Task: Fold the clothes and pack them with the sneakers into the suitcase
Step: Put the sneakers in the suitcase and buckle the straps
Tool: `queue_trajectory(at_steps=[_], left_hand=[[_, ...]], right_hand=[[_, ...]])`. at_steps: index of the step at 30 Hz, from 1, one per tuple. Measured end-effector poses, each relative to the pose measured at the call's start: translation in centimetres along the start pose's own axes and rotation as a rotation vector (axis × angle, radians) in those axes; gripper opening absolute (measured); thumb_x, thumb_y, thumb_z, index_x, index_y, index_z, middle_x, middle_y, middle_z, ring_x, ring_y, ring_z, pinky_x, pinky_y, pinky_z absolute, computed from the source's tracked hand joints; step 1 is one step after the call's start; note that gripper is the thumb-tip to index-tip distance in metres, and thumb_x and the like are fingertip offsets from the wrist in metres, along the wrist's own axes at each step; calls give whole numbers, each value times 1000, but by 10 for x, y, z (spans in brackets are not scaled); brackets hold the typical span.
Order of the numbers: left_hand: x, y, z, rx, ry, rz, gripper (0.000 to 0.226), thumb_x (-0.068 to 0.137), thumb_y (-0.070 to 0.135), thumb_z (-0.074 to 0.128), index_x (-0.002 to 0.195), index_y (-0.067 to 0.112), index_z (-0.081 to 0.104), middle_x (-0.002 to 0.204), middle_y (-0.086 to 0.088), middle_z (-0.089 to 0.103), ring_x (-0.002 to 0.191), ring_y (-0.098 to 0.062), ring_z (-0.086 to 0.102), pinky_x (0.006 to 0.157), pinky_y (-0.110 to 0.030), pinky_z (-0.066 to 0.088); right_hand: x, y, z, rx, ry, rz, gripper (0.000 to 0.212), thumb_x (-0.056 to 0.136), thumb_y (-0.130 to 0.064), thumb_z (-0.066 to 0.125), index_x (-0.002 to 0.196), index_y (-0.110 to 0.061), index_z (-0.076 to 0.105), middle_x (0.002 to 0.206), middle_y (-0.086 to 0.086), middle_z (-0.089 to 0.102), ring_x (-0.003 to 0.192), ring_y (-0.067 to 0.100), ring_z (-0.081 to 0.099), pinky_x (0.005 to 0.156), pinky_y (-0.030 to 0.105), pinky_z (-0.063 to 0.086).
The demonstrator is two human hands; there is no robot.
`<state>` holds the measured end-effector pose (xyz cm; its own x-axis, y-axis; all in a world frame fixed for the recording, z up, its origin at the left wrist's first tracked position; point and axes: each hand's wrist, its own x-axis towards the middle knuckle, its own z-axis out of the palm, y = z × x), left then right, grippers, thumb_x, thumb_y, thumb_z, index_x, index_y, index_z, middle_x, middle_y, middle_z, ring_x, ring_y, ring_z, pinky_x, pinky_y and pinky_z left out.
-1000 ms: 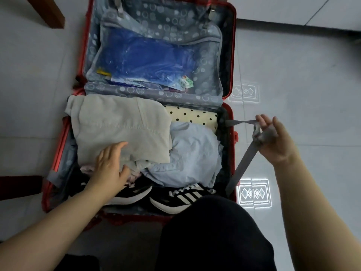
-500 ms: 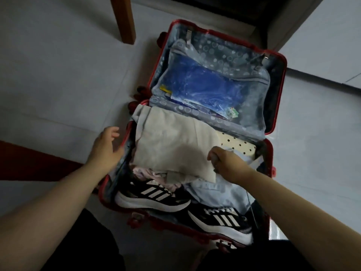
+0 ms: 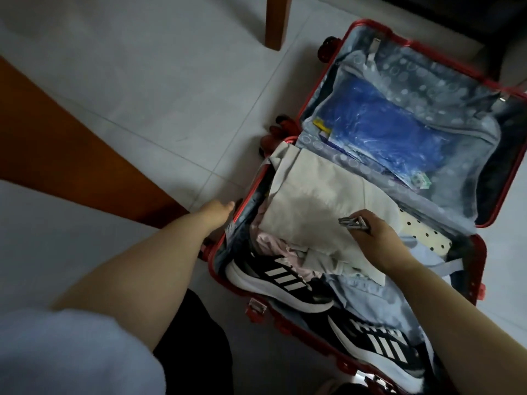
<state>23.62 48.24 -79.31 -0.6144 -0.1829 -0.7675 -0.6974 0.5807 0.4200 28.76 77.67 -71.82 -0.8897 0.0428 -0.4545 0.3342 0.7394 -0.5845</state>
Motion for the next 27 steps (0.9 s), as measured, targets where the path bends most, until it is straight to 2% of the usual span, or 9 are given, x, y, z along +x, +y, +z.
queue_trajectory(at_steps=[2, 6, 9, 11, 15, 18, 20, 23, 27], left_hand=[[4, -5, 2, 31, -120, -130, 58, 101, 41, 26, 143, 1, 28, 149, -19, 30, 134, -34, 35, 109, -43, 32], [27, -22, 10, -99, -222, -249, 66, 95, 54, 30, 135, 2, 43, 141, -16, 44, 127, -34, 44, 106, -46, 37], [28, -13, 15, -250, -154, -203, 34, 99, 29, 40, 96, 0, 57, 99, -17, 56, 90, -29, 56, 79, -35, 43], [22, 0, 13, -366, -129, -194, 25, 99, 15, 41, 84, 3, 57, 85, -13, 51, 72, -23, 49, 71, -33, 37], [10, 28, 9, -624, -48, -106, 33, 96, 2, 42, 128, -3, 48, 128, -12, 51, 119, -28, 49, 104, -36, 35], [-4, 54, 5, -837, 113, 88, 25, 94, -7, 38, 110, 0, 55, 124, -16, 59, 89, -19, 63, 85, -26, 48], [-9, 64, 8, -891, 203, 181, 19, 94, 0, 42, 109, -5, 51, 117, -13, 64, 86, -15, 67, 75, -21, 52], [-29, 68, 23, -654, 111, 410, 24, 95, 2, 43, 118, -4, 47, 114, -8, 62, 88, -15, 66, 73, -22, 51], [-55, 59, 48, -130, 7, 709, 30, 91, 6, 54, 119, 12, 62, 96, 4, 67, 82, -7, 65, 69, -11, 46]], right_hand=[[0, -3, 6, -1, -17, 12, 5, 89, -16, 59, 90, -16, 54, 74, 0, 54, 66, 17, 47, 60, 19, 37], [-3, -9, 16, -5, -47, -7, 27, 88, -26, 62, 68, -16, 48, 56, -2, 44, 55, 13, 43, 54, 21, 33], [-7, -13, 19, 5, -65, 9, 38, 90, -31, 59, 61, -18, 38, 52, -3, 36, 51, 12, 38, 53, 25, 30], [-8, -13, 18, 12, -67, 6, 36, 90, -31, 58, 64, -18, 38, 53, -3, 36, 52, 13, 38, 54, 26, 31], [-10, -9, 16, 50, -99, 3, 26, 91, -18, 55, 76, -19, 34, 60, -3, 40, 55, 10, 39, 56, 25, 32], [-11, -6, 13, 123, -125, -1, 21, 95, -16, 48, 81, -17, 32, 64, -2, 42, 59, 9, 41, 59, 26, 34], [-10, -6, 11, 122, -125, -25, 19, 97, -21, 45, 85, -16, 32, 66, -3, 41, 59, 7, 40, 59, 23, 34], [-10, -5, 6, 108, -143, -76, 15, 96, -27, 47, 87, -19, 38, 66, -5, 39, 57, 6, 38, 58, 21, 33], [-9, -2, 3, 139, -141, -48, 19, 89, -29, 61, 106, -23, 54, 72, -3, 50, 64, 9, 47, 64, 21, 39]])
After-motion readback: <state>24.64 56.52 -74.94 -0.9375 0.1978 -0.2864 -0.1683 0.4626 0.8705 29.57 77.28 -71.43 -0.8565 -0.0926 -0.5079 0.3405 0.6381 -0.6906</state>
